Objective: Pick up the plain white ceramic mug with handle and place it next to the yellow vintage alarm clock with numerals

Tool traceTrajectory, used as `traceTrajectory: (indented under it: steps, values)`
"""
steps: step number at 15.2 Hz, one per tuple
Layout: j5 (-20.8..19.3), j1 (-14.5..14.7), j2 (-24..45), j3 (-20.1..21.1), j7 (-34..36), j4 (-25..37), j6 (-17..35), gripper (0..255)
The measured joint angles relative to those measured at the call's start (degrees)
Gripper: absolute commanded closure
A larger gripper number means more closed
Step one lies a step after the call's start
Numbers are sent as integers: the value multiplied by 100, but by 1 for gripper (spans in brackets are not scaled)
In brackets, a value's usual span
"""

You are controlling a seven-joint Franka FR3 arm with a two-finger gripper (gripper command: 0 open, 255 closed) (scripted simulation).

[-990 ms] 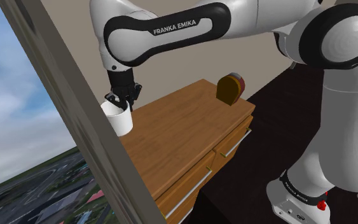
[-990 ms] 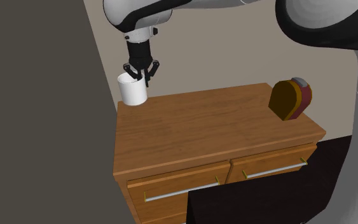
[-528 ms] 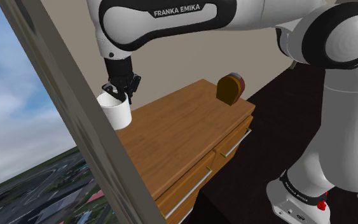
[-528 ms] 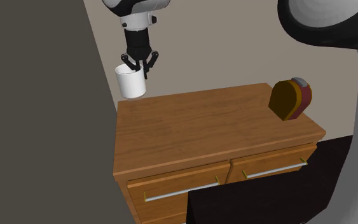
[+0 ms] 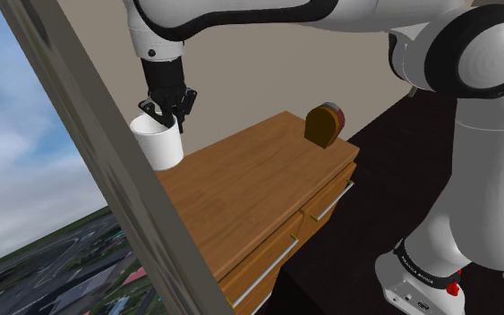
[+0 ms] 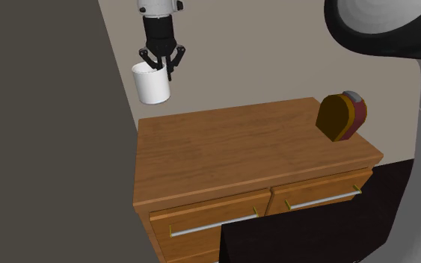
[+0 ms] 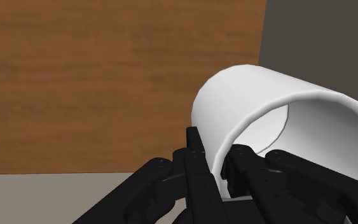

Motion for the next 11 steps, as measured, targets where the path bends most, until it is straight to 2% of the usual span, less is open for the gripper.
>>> traceTrajectory:
  steps: [7, 11]
  values:
    - [-42, 106, 131, -3, -17, 716, -582, 255]
    - [145, -318, -359, -40, -368, 79, -409, 255]
